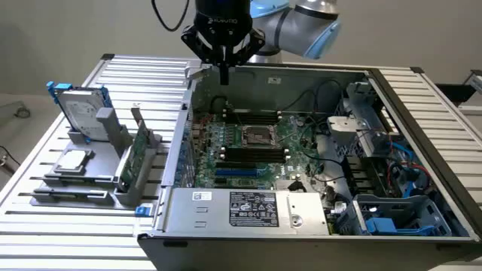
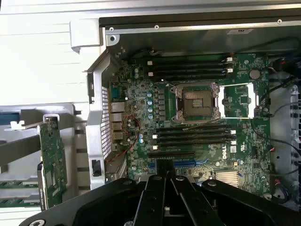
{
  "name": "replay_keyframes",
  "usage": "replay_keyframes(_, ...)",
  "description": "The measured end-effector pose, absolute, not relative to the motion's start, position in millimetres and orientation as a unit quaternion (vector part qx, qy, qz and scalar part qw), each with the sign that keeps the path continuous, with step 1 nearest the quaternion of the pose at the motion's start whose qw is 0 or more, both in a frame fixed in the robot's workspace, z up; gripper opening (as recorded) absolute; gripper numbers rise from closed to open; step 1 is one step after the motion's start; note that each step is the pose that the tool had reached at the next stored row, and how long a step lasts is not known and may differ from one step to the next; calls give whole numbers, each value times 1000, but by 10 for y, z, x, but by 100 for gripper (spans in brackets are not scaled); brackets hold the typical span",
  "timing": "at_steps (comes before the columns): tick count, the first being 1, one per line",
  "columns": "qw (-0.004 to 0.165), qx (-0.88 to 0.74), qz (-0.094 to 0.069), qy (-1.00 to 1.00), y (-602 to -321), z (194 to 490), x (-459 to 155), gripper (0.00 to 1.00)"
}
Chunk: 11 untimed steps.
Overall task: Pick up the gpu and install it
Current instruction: 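Reach for the gpu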
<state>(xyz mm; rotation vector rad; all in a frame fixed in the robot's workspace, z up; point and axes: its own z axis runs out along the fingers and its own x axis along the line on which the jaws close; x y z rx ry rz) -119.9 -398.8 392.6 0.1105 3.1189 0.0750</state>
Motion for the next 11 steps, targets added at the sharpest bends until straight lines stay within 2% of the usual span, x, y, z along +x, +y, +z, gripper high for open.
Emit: replay_keyframes(11, 9, 35, 24, 999, -3988, 3926, -1215, 11)
